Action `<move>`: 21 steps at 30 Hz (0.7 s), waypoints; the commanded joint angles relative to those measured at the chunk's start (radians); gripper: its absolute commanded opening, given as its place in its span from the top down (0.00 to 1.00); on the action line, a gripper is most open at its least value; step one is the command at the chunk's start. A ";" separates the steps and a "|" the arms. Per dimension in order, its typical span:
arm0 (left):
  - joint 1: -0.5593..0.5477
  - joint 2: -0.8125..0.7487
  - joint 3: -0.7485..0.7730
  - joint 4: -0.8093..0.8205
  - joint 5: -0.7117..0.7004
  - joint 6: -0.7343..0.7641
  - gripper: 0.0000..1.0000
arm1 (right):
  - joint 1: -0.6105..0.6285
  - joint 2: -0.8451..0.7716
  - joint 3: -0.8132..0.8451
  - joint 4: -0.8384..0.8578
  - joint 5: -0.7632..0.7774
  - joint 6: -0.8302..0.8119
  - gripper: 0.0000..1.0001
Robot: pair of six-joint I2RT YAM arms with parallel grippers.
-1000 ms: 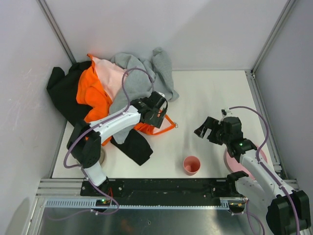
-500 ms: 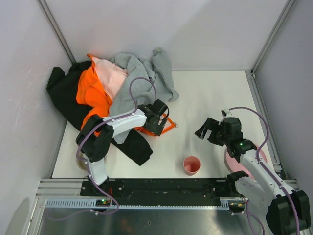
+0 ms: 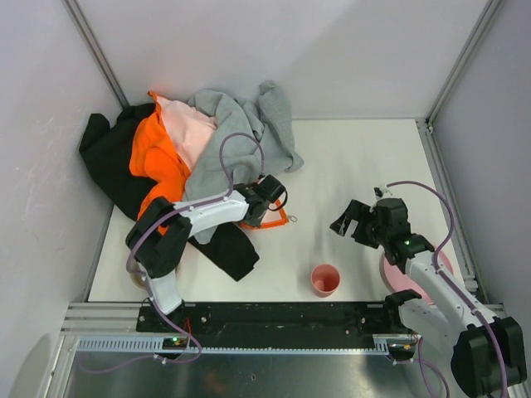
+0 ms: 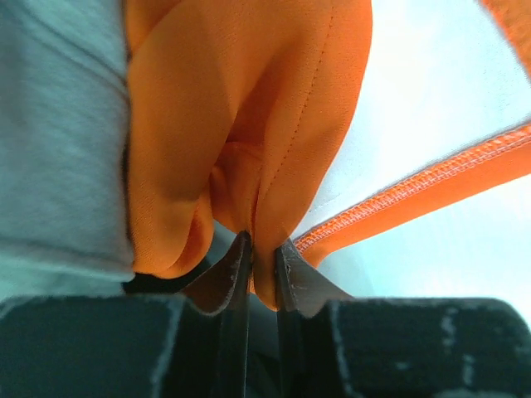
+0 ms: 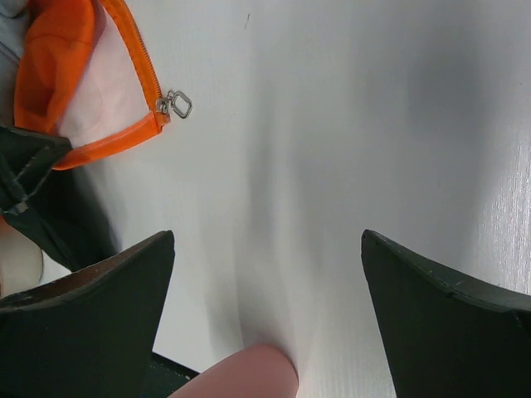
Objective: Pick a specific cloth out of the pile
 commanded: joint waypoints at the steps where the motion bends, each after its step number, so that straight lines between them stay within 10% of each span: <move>1: -0.009 -0.132 0.009 0.004 -0.118 0.004 0.86 | 0.008 0.013 0.046 0.018 0.002 -0.011 0.01; 15: 0.109 -0.277 0.033 -0.098 -0.225 0.034 0.92 | 0.017 0.046 0.046 0.034 -0.002 -0.009 0.01; 21: 0.201 -0.287 -0.035 -0.108 -0.127 -0.014 0.72 | 0.025 0.061 0.046 0.043 -0.003 -0.010 0.01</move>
